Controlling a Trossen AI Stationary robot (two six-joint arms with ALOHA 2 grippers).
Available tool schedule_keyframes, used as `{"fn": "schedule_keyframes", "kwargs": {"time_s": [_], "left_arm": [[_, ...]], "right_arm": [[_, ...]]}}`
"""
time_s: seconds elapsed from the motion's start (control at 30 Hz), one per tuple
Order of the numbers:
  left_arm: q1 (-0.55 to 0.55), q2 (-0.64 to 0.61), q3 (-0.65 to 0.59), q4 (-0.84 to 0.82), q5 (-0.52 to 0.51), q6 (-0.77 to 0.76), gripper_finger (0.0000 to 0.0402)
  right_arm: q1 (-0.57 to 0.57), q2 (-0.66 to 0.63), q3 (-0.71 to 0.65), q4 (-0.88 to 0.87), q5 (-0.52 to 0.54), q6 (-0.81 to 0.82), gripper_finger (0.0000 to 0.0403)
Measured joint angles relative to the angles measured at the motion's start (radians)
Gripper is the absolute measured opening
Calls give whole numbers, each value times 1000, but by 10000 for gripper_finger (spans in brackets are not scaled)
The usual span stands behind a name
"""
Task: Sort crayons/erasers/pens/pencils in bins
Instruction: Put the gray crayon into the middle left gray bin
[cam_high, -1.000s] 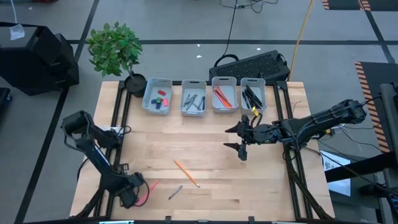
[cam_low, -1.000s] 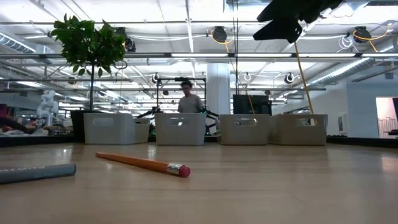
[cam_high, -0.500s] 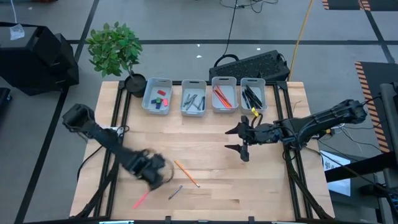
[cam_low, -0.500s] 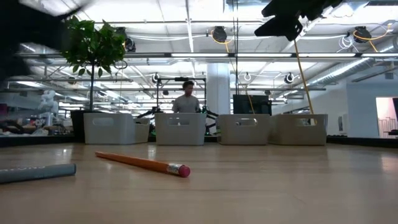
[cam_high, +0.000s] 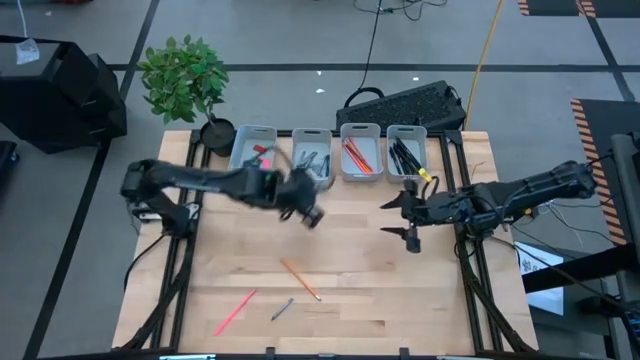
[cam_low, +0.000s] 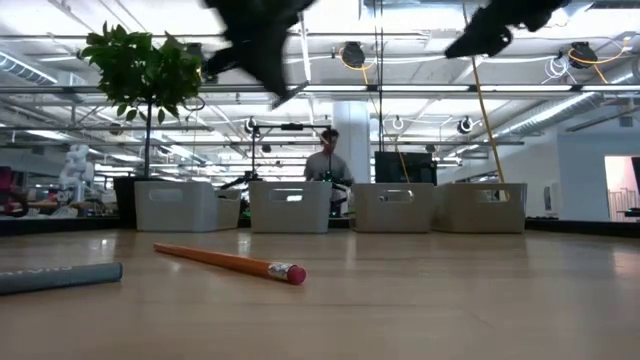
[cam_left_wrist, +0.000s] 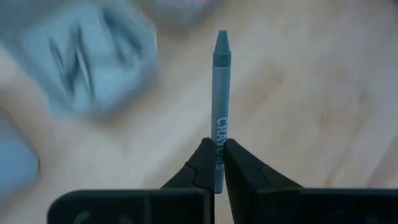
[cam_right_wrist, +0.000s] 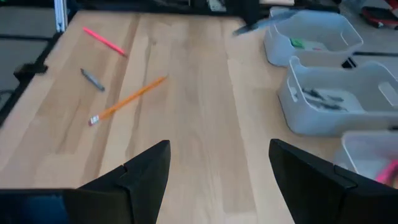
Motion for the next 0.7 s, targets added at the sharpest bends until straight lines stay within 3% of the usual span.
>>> {"fn": "schedule_keyframes", "kwargs": {"time_s": [0.17, 0.3, 0.5, 0.7], "left_arm": [[155, 160, 221, -36, 1, 62, 18], [267, 278, 321, -58, 5, 64, 18], [399, 407, 345, -86, 23, -33, 21], [461, 507, 345, -121, 41, -5, 23]], "right_arm": [[0, -75, 0, -116, 0, 7, 265], [0, -113, 0, -142, 0, 11, 265], [0, -126, 0, -143, 3, 84, 265], [0, -120, 0, -144, 12, 154, 265]]}}
